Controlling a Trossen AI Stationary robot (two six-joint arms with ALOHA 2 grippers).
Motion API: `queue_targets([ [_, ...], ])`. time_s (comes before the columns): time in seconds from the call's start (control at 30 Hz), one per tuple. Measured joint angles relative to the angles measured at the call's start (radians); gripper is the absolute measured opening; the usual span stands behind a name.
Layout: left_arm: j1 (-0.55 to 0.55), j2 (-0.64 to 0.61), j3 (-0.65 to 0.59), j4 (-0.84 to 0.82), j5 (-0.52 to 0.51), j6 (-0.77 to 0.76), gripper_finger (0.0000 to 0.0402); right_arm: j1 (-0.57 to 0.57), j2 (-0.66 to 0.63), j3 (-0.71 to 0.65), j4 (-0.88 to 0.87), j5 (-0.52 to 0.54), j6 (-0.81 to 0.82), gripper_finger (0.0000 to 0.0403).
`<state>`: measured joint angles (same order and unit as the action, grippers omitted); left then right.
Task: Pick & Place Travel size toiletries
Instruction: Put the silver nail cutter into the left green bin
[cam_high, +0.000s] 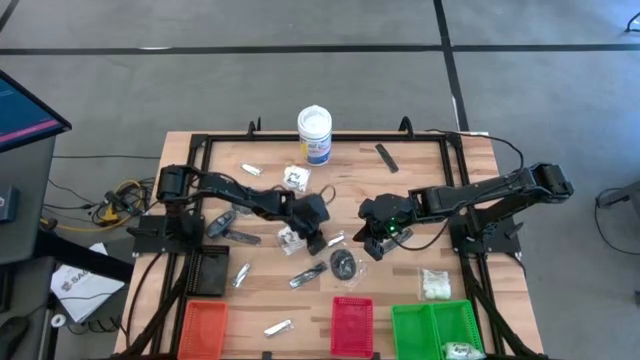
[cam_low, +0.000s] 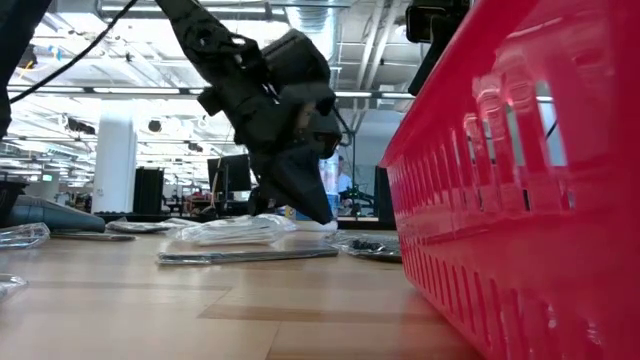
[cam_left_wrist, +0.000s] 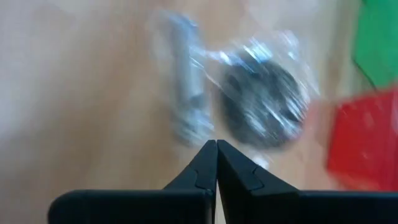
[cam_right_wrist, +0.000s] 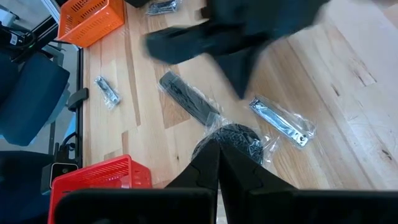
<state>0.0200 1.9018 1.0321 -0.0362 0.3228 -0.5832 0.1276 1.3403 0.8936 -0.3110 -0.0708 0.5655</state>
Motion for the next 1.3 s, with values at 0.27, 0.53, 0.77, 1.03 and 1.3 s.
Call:
queue_targets([
  [0.27, -0.017, 0.0, -0.03, -0.008, -0.095, -0.001, 0.0, 0.0, 0.0, 0.0, -0.002, 0.0, 0.0, 0.0],
  [0.53, 0.061, 0.028, -0.03, 0.01, -0.072, 0.0, 0.0, 0.0, 0.0, 0.0, -0.002, 0.0, -0.012, 0.0],
  [0.77, 0.078, 0.035, -0.029, 0.017, -0.068, 0.001, 0.0, 0.0, 0.0, 0.0, -0.002, 0.0, -0.016, 0.0],
  [1.03, 0.057, 0.009, -0.033, 0.003, -0.091, -0.025, 0.0, 0.0, 0.034, 0.001, 0.029, 0.023, -0.233, 0.0007],
  [1.3, 0.014, -0.035, -0.034, 0.004, -0.132, -0.088, 0.0, -0.009, 0.15, 0.006, 0.064, 0.05, -0.385, 0.0082],
])
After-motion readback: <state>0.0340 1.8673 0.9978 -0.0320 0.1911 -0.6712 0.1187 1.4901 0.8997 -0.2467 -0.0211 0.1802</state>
